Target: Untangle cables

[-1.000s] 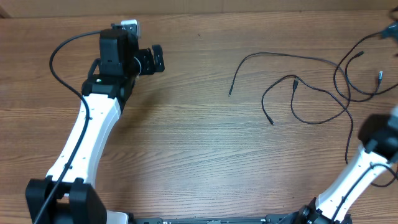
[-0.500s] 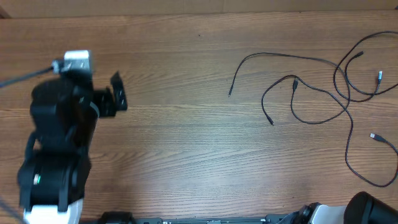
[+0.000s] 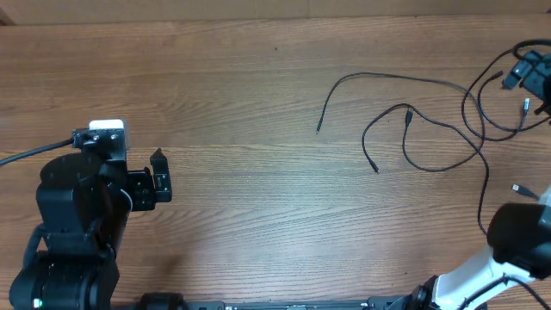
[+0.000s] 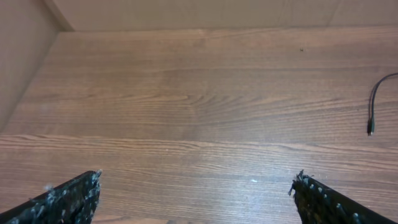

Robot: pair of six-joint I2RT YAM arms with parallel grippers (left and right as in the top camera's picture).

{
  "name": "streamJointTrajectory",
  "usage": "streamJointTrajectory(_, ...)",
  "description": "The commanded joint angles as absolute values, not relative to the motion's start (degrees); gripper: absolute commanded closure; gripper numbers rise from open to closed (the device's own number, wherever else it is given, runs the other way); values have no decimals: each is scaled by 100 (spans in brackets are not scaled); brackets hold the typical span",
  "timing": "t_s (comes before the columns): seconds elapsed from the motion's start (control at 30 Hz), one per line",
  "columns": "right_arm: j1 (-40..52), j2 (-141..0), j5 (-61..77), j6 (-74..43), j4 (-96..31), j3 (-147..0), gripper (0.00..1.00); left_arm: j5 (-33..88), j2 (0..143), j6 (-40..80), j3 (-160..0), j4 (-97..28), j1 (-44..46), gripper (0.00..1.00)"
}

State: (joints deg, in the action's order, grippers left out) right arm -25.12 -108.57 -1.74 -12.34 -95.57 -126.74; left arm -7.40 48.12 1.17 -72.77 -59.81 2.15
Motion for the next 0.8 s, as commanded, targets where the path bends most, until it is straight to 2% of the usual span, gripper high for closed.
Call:
streamJointTrajectory(0.0,-2512,-10554,-58,-1500,-8759,-11384,0,-932,4722,60,-7288,-5959,215,0)
streamJointTrajectory(0.17,-2679,-10761,620,-1927,-6993,-9657,0,-965,4722,60,-7290,-5916,215,0)
streamJointTrajectory(0.3,-2779,-11008,827,-2141,-5833,-8995,13,-963,4722,60,-7288,-5846,215,0)
streamJointTrajectory(0.47,-2777,-11570,711,-2084,-5216,-8923,17,-906,4722,193,-7288,-5854,217,1)
streamJointTrajectory(0.63,-2777,-11972,349,-2029,-4707,-8925,26,-784,4722,259,-7290,-5846,217,0)
streamJointTrajectory(0.7,-2777,-11992,150,-1859,-4687,-8925,32,-786,4722,259,-7288,-5839,217,0)
streamJointTrajectory(0.77,-2777,-11992,-93,-1732,-4818,-8995,32,-786,4722,257,-7288,-5835,217,0)
